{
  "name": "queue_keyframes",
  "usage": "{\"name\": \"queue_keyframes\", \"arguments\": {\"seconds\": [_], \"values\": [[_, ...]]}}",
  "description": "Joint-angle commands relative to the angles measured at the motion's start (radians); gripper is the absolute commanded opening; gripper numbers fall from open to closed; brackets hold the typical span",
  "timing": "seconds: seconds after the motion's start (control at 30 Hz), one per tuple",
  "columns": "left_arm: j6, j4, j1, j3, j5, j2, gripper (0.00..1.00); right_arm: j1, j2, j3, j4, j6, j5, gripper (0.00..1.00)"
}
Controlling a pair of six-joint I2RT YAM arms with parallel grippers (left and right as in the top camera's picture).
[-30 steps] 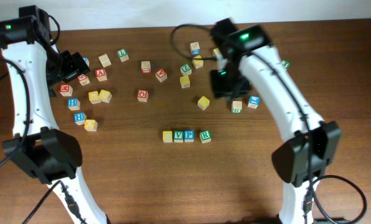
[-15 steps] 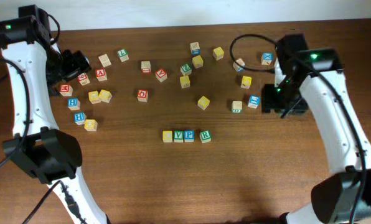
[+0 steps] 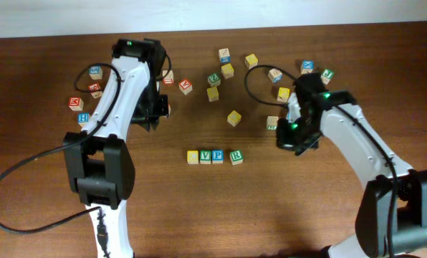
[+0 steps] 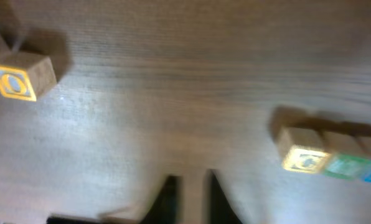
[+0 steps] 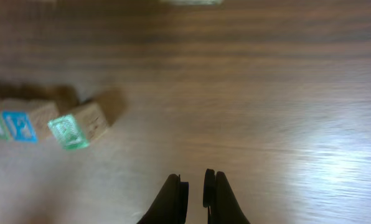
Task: Spell out CVPR
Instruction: 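Bring both grippers down to the ends of the block row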
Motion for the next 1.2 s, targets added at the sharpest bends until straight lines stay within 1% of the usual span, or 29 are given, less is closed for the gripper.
{"name": "queue_keyframes", "arguments": {"seconds": [0.0, 0.03, 0.1, 0.17, 0.2, 0.23, 0.3, 0.4, 0.5, 0.53, 0.57, 0.6, 0.63, 0.67, 0.7, 0.73, 0.8, 0.9, 1.0, 1.1, 1.17], "values": [[-0.035, 0.04, 0.0, -0.189, -0.016, 0.003, 0.0, 0.089, 0.015, -0.043, 0.103, 0.105, -0.034, 0.04], [-0.035, 0.076, 0.0, -0.233, 0.023, 0.003, 0.0, 0.127, 0.034, -0.043, 0.15, 0.138, 0.0, 0.04], [-0.035, 0.138, 0.0, -0.278, 0.077, 0.003, 0.0, 0.17, 0.065, -0.043, 0.192, 0.203, 0.053, 0.04], [-0.035, 0.201, -0.005, -0.33, 0.14, 0.003, 0.0, 0.189, 0.105, -0.043, 0.217, 0.21, 0.061, 0.04], [-0.035, 0.235, -0.017, -0.352, 0.159, 0.003, 0.0, 0.189, 0.122, -0.043, 0.219, 0.21, 0.067, 0.09], [-0.031, 0.256, -0.03, -0.366, 0.175, 0.003, 0.0, 0.189, 0.135, -0.044, 0.219, 0.21, 0.08, 0.09], [-0.006, 0.251, -0.06, -0.366, 0.176, 0.003, 0.0, 0.189, 0.146, -0.044, 0.218, 0.21, 0.079, 0.07], [0.002, 0.182, -0.068, -0.366, 0.175, -0.023, 0.0, 0.189, 0.146, -0.044, 0.215, 0.21, 0.08, 0.07], [0.002, 0.149, -0.075, -0.374, 0.169, -0.204, 0.0, 0.188, 0.146, -0.044, 0.216, 0.209, 0.083, 0.07], [0.002, 0.164, -0.084, -0.402, 0.152, -0.247, 0.0, 0.188, 0.146, -0.044, 0.216, 0.209, 0.083, 0.07], [-0.04, 0.217, -0.098, -0.48, 0.092, -0.308, 0.0, 0.188, 0.146, -0.044, 0.214, 0.209, 0.083, 0.07], [-0.082, 0.294, -0.108, -0.576, 0.065, -0.354, 0.0, 0.188, 0.146, -0.044, 0.212, 0.209, 0.083, 0.14], [-0.096, 0.404, -0.109, -0.675, 0.08, -0.38, 0.0, 0.188, 0.146, -0.044, 0.212, 0.209, 0.082, 0.14], [-0.096, 0.493, -0.102, -0.724, 0.112, -0.376, 0.0, 0.188, 0.146, -0.044, 0.212, 0.21, 0.082, 0.13], [-0.096, 0.57, -0.093, -0.752, 0.144, -0.373, 0.0, 0.188, 0.146, -0.044, 0.212, 0.21, 0.082, 0.08], [-0.096, 0.608, -0.09, -0.76, 0.141, -0.373, 0.0, 0.188, 0.146, -0.044, 0.212, 0.21, 0.078, 0.05], [-0.096, 0.681, -0.091, -0.76, 0.138, -0.373, 0.0, 0.194, 0.146, -0.044, 0.212, 0.21, 0.071, 0.04], [-0.103, 0.691, -0.091, -0.761, 0.138, -0.352, 0.0, 0.227, 0.158, -0.045, 0.213, 0.211, 0.064, 0.04], [-0.103, 0.696, -0.091, -0.761, 0.142, -0.311, 0.0, 0.247, 0.212, -0.045, 0.22, 0.21, 0.059, 0.04], [-0.103, 0.703, -0.092, -0.761, 0.146, -0.28, 0.0, 0.247, 0.224, -0.045, 0.243, 0.21, -0.028, 0.04], [-0.103, 0.708, -0.096, -0.761, 0.149, -0.273, 0.0, 0.25, 0.224, -0.045, 0.248, 0.21, -0.044, 0.04]]}}
